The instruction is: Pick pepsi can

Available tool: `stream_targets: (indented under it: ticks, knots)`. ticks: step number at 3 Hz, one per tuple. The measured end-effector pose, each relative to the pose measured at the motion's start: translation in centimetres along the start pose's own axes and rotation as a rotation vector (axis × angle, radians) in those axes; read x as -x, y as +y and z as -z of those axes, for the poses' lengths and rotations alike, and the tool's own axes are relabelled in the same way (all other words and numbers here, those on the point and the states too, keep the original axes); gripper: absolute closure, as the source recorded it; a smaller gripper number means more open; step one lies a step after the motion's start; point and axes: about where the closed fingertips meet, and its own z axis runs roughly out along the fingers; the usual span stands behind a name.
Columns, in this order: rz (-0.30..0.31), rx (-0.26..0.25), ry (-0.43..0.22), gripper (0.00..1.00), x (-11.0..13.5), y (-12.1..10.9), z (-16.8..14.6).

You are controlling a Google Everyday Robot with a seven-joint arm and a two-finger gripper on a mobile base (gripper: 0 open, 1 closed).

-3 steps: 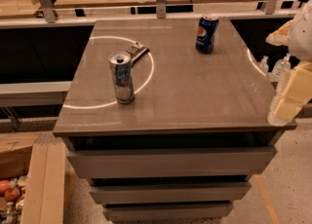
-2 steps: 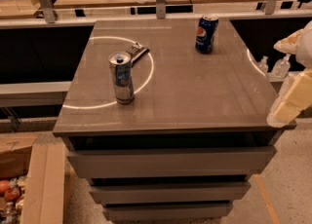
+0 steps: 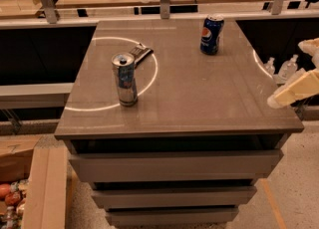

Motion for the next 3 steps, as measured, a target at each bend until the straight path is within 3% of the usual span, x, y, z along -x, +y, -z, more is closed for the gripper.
stream_targets:
  ticks: [1, 3]
  knots:
    - [-0.061, -0.053, -0.113, 0.0, -0.3, -4.5, -2.4]
    - [-0.129, -0.065, -0.316, 0.0, 1.5, -11.5, -8.0]
